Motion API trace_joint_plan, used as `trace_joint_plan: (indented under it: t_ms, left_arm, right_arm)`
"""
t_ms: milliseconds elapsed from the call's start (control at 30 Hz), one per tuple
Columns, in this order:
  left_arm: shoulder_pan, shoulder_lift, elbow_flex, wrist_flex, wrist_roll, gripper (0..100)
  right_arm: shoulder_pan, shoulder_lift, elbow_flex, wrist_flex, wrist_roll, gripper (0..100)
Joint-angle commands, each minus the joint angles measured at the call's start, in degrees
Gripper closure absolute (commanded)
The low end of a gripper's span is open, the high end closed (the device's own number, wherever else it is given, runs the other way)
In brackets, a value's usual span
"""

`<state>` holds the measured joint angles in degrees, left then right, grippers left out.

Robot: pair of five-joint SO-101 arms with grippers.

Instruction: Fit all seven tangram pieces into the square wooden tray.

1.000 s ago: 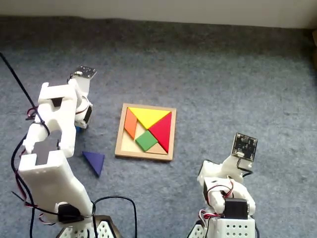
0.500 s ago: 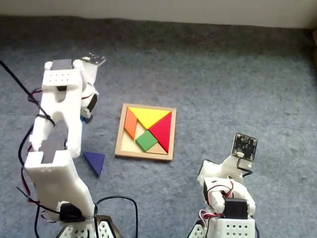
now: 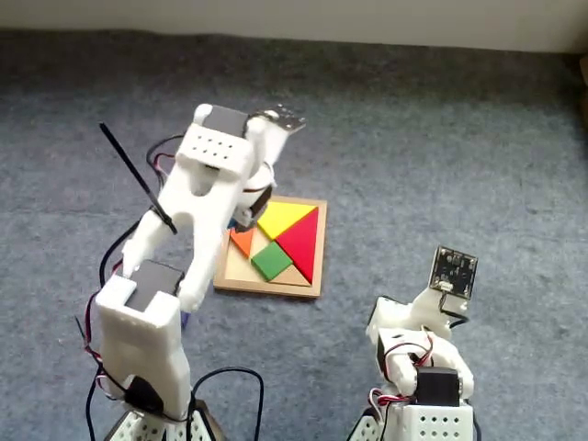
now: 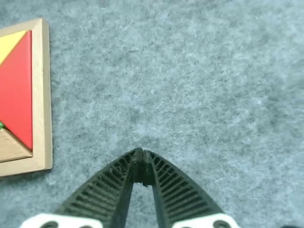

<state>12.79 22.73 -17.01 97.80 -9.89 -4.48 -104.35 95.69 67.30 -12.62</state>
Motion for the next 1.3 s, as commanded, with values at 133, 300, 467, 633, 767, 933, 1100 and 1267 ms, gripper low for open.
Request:
trace_joint_plan:
  t_ms: [133,300,467,633,767,933,1100,1267]
  left_arm:
    - [7.96,-0.48,1.98,-2.29,6.68,100]
    - [7.96,-0.48,8.48,-10.90,10.20,99]
    - [7.87,-0.40,11.82,-14.24,10.73,90]
    - [7.78,-0.40,14.37,-16.70,10.73,87]
    - [7.43,-0.40,15.78,-18.02,10.55,87]
    - [3.65,-0.75,15.60,-18.11,10.55,87]
    - [1.10,-0.92,15.52,-18.02,10.55,87]
    - [0.22,-1.01,15.52,-17.76,10.55,87]
  right_arm:
    - [0.66,-0.75,8.22,-1.01,0.53,99.5]
    - [0.66,-0.75,8.22,-1.01,0.53,99.5]
    - [0.66,-0.75,8.22,-1.01,0.53,99.5]
    - [0.66,-0.75,8.22,-1.01,0.53,99.5]
    - [0.66,-0.75,8.22,-1.01,0.53,99.5]
    - [0.66,-0.75,8.22,-1.01,0.53,99.5]
    - [0.66,-0.75,8.22,-1.01,0.53,99.5]
    - [0.66,-0.75,8.22,-1.01,0.53,99.5]
